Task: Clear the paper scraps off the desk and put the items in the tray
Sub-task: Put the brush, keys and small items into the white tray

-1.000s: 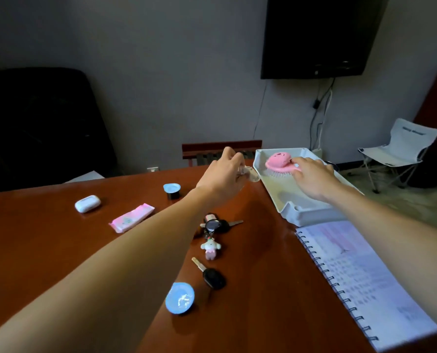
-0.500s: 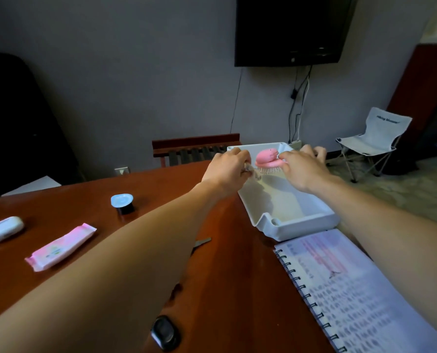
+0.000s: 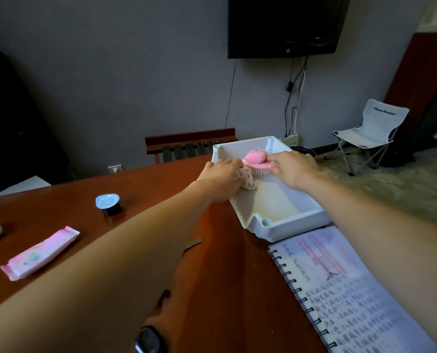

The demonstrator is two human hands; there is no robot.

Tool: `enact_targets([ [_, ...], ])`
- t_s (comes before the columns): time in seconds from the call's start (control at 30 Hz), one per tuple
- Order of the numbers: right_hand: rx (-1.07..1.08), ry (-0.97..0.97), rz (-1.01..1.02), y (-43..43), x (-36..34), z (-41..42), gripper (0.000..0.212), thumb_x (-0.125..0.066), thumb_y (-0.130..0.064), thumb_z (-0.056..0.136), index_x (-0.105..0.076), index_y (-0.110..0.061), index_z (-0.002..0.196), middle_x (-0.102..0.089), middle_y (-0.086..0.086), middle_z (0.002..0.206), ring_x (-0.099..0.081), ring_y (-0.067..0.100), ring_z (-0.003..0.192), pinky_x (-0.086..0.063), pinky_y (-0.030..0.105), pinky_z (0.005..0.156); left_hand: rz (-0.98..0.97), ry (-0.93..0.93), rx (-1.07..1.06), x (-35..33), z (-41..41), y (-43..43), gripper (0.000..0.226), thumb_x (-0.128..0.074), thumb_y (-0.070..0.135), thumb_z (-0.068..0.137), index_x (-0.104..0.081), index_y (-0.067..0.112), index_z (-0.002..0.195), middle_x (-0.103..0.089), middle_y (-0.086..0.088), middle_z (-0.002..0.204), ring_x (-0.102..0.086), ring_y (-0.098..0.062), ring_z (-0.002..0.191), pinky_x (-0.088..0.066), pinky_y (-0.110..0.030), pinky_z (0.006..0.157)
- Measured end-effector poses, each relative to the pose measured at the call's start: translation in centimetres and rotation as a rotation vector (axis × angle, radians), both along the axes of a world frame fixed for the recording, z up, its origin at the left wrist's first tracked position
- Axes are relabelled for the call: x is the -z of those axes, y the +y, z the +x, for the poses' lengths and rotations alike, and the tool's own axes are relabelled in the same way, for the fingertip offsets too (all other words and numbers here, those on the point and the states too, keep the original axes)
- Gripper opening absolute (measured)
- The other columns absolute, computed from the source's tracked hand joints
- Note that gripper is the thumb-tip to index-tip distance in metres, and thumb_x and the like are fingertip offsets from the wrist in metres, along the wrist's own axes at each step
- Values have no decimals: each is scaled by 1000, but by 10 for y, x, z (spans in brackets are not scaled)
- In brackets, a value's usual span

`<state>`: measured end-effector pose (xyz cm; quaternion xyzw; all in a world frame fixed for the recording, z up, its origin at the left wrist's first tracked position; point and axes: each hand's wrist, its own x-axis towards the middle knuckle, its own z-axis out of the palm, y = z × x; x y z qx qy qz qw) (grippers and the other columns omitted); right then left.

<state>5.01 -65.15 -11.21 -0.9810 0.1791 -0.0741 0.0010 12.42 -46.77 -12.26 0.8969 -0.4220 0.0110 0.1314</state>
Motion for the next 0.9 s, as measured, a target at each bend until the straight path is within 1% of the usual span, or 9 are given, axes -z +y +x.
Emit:
enact_targets([
  [0.1,-23,2,-12,13,-1,4,32,-44,-29,100,-60,-35,128,-64,5,122,-55,31,116,-37,41,92,15,-4,-20,-2,3,14,36,-46,30,101,-40,14,133,-44,-8,137,-45,-27,120,-39,-41,103],
  [0.2,-54,-11,12,26,1,13,22,-49,-24,99,-66,-29,113,-65,3,114,-54,30,111,-38,39,85,32,-80,-85,-2,6,29,41,-44,29,101,-31,7,134,-27,-16,140,-35,-32,121,-38,-42,101],
  [0.27,-65,-11,-9,35,2,16,19,-52,-24,99,-66,-26,111,-65,4,114,-53,30,112,-38,38,82,67,-56,-115,-1,7,37,42,-42,32,102,-31,8,136,-23,-16,144,-31,-32,125,-38,-44,103],
  [0.37,-54,7,-85,50,3,18,23,-50,-23,99,-63,-22,118,-63,8,118,-52,31,117,-38,40,88,74,85,-117,2,9,49,40,-41,38,103,-40,13,134,-34,-9,134,-37,-25,121,-40,-43,103],
  [0.47,-31,30,-161,58,4,16,24,-49,-19,98,-61,-19,119,-64,8,118,-51,29,119,-37,44,95,38,139,-107,5,11,56,40,-43,41,102,-44,14,132,-41,-5,130,-40,-22,117,-38,-41,105],
  [0.6,-26,77,-194,63,1,15,25,-49,-13,96,-61,-18,118,-62,7,120,-46,27,122,-36,43,96,87,129,-112,2,9,57,44,-46,45,100,-47,17,134,-46,-4,132,-44,-24,118,-40,-43,105],
  [0.7,-41,80,-151,67,-4,10,24,-49,-20,97,-60,-17,118,-60,9,120,-43,28,122,-34,43,95,107,86,-127,-6,6,58,41,-48,46,98,-51,20,129,-50,-2,128,-44,-20,108,-41,-41,101],
  [0.8,-52,90,-131,71,-13,0,26,-45,-30,98,-62,-17,114,-61,9,116,-41,29,119,-29,44,97,124,52,-100,-15,-2,66,44,-50,45,98,-47,22,135,-42,-3,140,-39,-26,124,-32,-44,110],
  [0.9,-69,55,-137,73,-20,-11,32,-42,-35,99,-64,-18,115,-60,10,117,-40,30,117,-27,44,98,103,67,-84,-22,-11,78,48,-49,44,99,-42,25,143,-27,-1,156,-23,-28,143,-22,-46,117],
])
